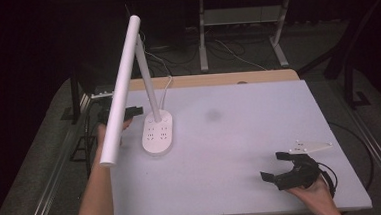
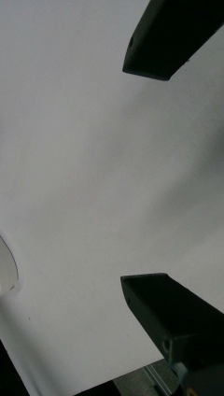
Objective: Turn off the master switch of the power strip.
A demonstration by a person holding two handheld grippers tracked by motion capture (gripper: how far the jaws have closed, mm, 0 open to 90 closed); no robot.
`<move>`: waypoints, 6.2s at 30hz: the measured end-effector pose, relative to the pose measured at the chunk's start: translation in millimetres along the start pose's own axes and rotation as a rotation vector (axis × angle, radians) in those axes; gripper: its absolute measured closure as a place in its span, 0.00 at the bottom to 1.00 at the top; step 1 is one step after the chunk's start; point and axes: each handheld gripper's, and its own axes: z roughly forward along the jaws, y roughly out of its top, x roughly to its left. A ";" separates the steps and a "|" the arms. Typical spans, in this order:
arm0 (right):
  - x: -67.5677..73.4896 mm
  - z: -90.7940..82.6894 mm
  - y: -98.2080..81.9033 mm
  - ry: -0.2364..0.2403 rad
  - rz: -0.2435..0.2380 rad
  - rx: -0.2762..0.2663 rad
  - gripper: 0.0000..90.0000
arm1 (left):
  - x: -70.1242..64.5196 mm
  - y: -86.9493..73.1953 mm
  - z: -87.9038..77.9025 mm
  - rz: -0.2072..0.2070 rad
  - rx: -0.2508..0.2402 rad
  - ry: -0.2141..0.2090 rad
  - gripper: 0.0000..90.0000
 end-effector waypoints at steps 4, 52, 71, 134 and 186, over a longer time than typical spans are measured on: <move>0.0 0.3 -0.2 -0.001 -0.001 0.002 0.00 | -0.4 -1.3 4.4 0.004 0.010 -0.010 0.80; 0.8 1.4 -0.7 0.005 -0.008 0.010 0.00 | -5.3 -20.2 41.7 0.002 0.112 0.032 1.00; 3.3 1.6 -1.0 0.007 -0.014 0.015 0.00 | -9.3 -19.7 43.5 -0.021 0.123 0.068 1.00; 2.4 -0.3 0.6 0.006 -0.012 0.002 0.00 | -49.5 -22.8 -40.6 0.068 -0.056 0.110 0.61; 5.8 -4.2 1.4 0.008 -0.015 -0.023 0.00 | -138.6 -127.3 -50.9 0.235 0.017 -0.195 0.00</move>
